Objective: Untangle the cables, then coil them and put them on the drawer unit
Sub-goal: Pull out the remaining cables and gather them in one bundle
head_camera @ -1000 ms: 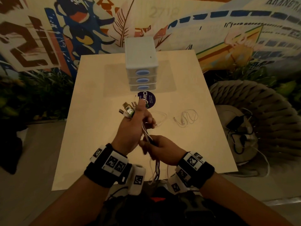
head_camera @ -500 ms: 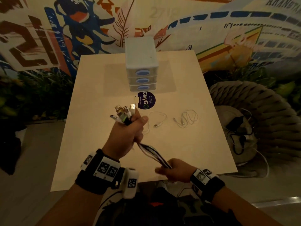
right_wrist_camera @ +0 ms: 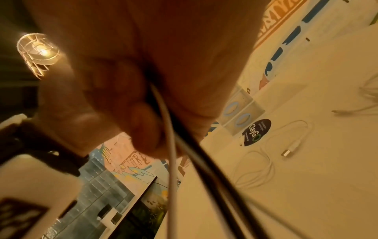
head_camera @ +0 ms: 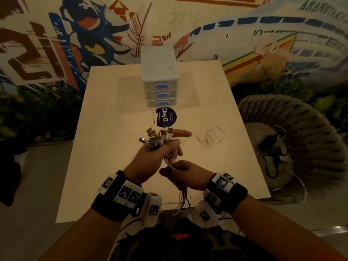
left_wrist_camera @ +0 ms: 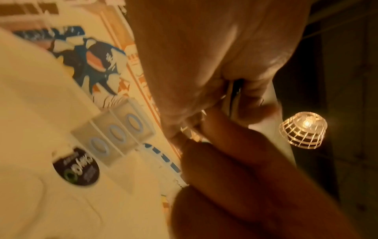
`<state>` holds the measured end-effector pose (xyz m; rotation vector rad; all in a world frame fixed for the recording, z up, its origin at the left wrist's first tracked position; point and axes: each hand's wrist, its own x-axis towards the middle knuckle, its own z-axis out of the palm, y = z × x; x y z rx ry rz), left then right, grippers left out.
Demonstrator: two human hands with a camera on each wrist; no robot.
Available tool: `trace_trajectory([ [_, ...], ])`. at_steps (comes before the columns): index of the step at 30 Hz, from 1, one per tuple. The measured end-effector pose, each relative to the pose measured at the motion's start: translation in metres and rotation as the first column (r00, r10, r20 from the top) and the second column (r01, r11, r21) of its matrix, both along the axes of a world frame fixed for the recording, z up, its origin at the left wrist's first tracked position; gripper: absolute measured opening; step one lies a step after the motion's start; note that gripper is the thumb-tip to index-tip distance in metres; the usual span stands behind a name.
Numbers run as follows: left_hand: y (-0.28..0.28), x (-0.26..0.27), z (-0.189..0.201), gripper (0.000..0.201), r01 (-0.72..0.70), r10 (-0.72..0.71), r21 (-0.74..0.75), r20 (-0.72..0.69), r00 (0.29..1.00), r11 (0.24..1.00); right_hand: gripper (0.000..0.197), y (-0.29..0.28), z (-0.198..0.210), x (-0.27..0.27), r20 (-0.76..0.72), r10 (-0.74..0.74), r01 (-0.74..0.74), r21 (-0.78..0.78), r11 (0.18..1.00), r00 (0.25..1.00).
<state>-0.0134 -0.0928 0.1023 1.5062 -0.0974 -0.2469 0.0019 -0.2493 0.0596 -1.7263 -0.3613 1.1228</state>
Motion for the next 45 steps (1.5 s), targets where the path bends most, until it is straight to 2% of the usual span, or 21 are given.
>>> trace_trajectory([
  [3, 0.01, 0.0, -0.008, 0.031, -0.011, 0.024, 0.144, -0.087, 0.996, 0.99, 0.04, 0.0, -0.008, 0.001, 0.095, -0.024, 0.022, 0.02, 1.0, 0.995],
  [7, 0.012, -0.001, -0.021, 0.024, 0.006, 0.033, 0.194, -0.197, 0.98, 0.981, 0.045, 0.006, -0.016, -0.002, -0.09, -0.126, 0.14, 0.171, 0.975, 0.988],
  [8, 0.013, 0.0, -0.025, 0.02, -0.001, 0.041, 0.188, -0.214, 0.976, 0.982, 0.046, 0.007, -0.018, -0.002, -0.057, -0.138, 0.146, 0.163, 0.976, 0.989],
  [11, 0.016, 0.004, -0.036, 0.018, -0.04, 0.095, 0.249, -0.212, 0.973, 0.968, 0.035, 0.005, -0.023, -0.004, 0.197, -0.064, 0.046, 0.093, 0.995, 0.978],
  [15, 0.019, 0.008, -0.038, 0.022, -0.051, 0.116, 0.285, -0.216, 0.969, 0.957, 0.027, 0.005, -0.02, -0.004, 0.313, 0.027, -0.035, 0.02, 0.999, 0.949],
  [17, 0.018, 0.01, -0.035, 0.026, -0.097, 0.145, 0.248, -0.185, 0.972, 0.964, 0.028, 0.006, -0.022, -0.003, 0.329, 0.045, -0.044, -0.01, 0.999, 0.943],
  [20, 0.013, 0.013, -0.034, 0.03, -0.174, 0.181, 0.053, -0.169, 0.969, 0.983, 0.038, 0.009, -0.031, -0.002, 0.264, -0.033, 0.036, -0.006, 0.999, 0.964],
  [23, 0.012, 0.018, -0.035, 0.029, -0.29, 0.242, -0.167, -0.255, 0.936, 0.942, 0.042, 0.009, -0.044, -0.004, 0.177, -0.105, 0.106, 0.001, 0.994, 0.979],
  [25, 0.019, 0.023, -0.031, 0.03, -0.342, 0.27, -0.227, -0.296, 0.916, 0.912, 0.045, 0.006, -0.054, -0.007, 0.137, -0.089, 0.092, -0.018, 0.996, 0.987],
  [28, 0.034, 0.028, -0.027, 0.041, -0.382, 0.278, -0.262, -0.358, 0.891, 0.886, 0.048, -0.003, -0.075, -0.012, 0.146, -0.014, 0.029, -0.102, 0.994, 0.989],
  [31, 0.045, 0.024, -0.026, 0.051, -0.371, 0.267, -0.238, -0.378, 0.887, 0.897, 0.047, -0.017, -0.096, -0.02, 0.136, 0.017, 0.003, -0.145, 0.989, 0.991],
  [36, 0.046, 0.01, -0.039, 0.053, -0.303, 0.199, -0.223, -0.391, 0.899, 0.927, 0.048, -0.036, -0.12, -0.027, 0.15, 0.147, -0.103, -0.267, 0.958, 0.978],
  [40, 0.046, 0.003, -0.042, 0.047, -0.271, 0.186, -0.189, -0.376, 0.908, 0.944, 0.041, -0.049, -0.127, -0.024, 0.069, 0.17, -0.133, -0.368, 0.92, 0.983],
  [45, 0.059, 0.004, -0.04, 0.054, -0.323, 0.192, -0.27, -0.417, 0.888, 0.907, 0.06, -0.051, -0.136, -0.026, 0.057, 0.231, -0.184, -0.435, 0.882, 0.971],
])
